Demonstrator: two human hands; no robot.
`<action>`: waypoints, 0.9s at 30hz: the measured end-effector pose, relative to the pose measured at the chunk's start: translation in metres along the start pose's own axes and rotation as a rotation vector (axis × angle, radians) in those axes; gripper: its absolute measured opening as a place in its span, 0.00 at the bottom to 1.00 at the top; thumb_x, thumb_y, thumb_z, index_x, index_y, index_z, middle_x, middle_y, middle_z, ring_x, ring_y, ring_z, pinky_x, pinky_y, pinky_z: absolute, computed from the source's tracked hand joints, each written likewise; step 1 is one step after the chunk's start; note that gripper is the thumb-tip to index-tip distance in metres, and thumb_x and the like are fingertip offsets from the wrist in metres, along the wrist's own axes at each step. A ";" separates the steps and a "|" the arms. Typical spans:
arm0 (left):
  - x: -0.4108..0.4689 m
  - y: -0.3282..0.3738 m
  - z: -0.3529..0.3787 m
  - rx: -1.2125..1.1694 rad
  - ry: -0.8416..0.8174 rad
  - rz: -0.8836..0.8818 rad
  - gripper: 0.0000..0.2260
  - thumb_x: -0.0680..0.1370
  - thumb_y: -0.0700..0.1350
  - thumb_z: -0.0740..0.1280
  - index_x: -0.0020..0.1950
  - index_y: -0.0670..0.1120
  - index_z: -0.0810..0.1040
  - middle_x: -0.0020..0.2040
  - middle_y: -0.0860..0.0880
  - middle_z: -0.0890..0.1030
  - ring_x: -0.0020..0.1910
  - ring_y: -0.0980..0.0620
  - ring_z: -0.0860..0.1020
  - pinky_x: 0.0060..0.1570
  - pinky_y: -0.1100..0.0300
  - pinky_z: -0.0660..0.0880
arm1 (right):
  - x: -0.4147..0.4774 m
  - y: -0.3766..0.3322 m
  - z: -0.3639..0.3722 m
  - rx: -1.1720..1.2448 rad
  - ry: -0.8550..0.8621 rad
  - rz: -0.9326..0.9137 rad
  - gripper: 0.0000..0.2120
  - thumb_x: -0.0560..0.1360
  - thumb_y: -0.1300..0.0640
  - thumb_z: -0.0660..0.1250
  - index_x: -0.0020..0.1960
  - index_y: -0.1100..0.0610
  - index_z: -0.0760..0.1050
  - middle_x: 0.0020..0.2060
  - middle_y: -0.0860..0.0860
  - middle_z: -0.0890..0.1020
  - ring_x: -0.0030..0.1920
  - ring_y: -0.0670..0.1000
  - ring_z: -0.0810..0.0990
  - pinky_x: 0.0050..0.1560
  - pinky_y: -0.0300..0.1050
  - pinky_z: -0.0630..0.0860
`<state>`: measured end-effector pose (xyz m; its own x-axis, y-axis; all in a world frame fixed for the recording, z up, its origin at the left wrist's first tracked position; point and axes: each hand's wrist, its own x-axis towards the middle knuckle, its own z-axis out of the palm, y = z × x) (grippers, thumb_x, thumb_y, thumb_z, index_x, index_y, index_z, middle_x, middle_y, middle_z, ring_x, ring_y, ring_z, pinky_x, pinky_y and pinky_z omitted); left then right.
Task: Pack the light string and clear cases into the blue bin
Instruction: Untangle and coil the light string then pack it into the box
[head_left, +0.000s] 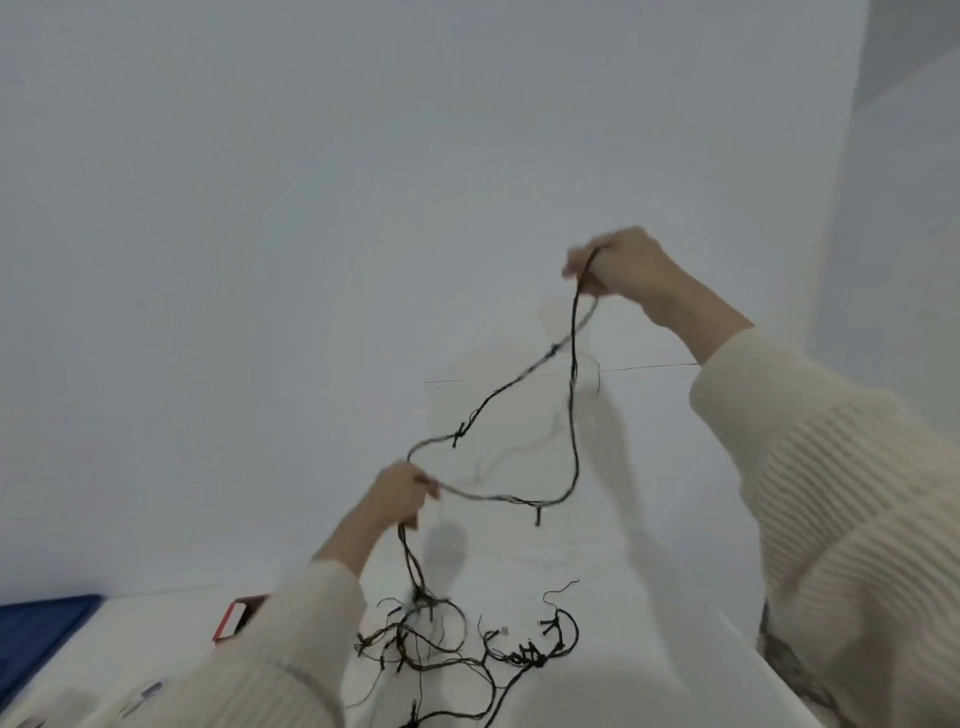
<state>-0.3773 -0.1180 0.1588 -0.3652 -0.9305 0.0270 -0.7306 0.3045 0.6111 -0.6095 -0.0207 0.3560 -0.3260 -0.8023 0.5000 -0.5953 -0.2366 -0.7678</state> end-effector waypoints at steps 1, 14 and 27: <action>0.001 0.014 -0.018 -0.026 0.065 0.041 0.15 0.75 0.30 0.56 0.43 0.44 0.79 0.41 0.44 0.77 0.23 0.59 0.74 0.25 0.65 0.75 | -0.004 0.008 0.000 -0.256 -0.175 0.028 0.07 0.74 0.66 0.63 0.41 0.64 0.80 0.39 0.58 0.80 0.41 0.54 0.78 0.48 0.46 0.79; -0.048 0.136 -0.093 -0.083 -0.087 0.274 0.07 0.76 0.40 0.64 0.47 0.38 0.79 0.32 0.48 0.72 0.24 0.53 0.68 0.38 0.56 0.80 | -0.055 0.011 0.068 0.092 -0.679 0.102 0.25 0.71 0.69 0.69 0.65 0.57 0.68 0.38 0.54 0.76 0.35 0.53 0.79 0.51 0.48 0.79; -0.063 0.051 -0.054 -0.515 -0.575 0.250 0.12 0.75 0.47 0.64 0.33 0.44 0.72 0.37 0.47 0.81 0.50 0.45 0.80 0.60 0.48 0.71 | -0.037 -0.007 0.035 0.277 -0.259 0.171 0.10 0.76 0.58 0.67 0.38 0.61 0.75 0.24 0.48 0.60 0.19 0.45 0.57 0.18 0.35 0.55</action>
<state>-0.3608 -0.0552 0.2307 -0.8245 -0.5543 -0.1140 -0.2817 0.2273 0.9322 -0.5676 -0.0091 0.3285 -0.1865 -0.9458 0.2660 -0.3174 -0.1982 -0.9274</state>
